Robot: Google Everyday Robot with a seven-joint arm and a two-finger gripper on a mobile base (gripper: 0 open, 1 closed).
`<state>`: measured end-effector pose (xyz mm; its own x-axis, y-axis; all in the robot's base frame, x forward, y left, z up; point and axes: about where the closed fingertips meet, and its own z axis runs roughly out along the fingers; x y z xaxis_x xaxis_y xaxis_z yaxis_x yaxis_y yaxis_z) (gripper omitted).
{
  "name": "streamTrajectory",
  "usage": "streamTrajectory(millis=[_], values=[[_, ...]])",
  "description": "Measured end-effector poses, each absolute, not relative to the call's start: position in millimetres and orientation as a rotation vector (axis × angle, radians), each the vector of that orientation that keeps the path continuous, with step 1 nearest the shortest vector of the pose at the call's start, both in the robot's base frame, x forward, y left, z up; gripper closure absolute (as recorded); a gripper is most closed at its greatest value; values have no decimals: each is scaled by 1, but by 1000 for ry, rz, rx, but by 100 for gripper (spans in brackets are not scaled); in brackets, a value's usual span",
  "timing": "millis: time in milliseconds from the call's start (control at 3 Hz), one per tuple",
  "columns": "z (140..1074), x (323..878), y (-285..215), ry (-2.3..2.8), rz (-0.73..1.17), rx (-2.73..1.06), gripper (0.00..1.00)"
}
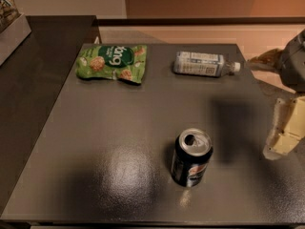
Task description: Move pepsi can near green rice chip bag
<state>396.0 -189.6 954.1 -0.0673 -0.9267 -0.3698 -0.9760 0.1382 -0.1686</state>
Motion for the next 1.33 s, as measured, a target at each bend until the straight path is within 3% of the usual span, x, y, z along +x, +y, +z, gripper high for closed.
streamTrajectory(millis=[1333], values=[[897, 345, -90, 1866, 504, -1916, 0]])
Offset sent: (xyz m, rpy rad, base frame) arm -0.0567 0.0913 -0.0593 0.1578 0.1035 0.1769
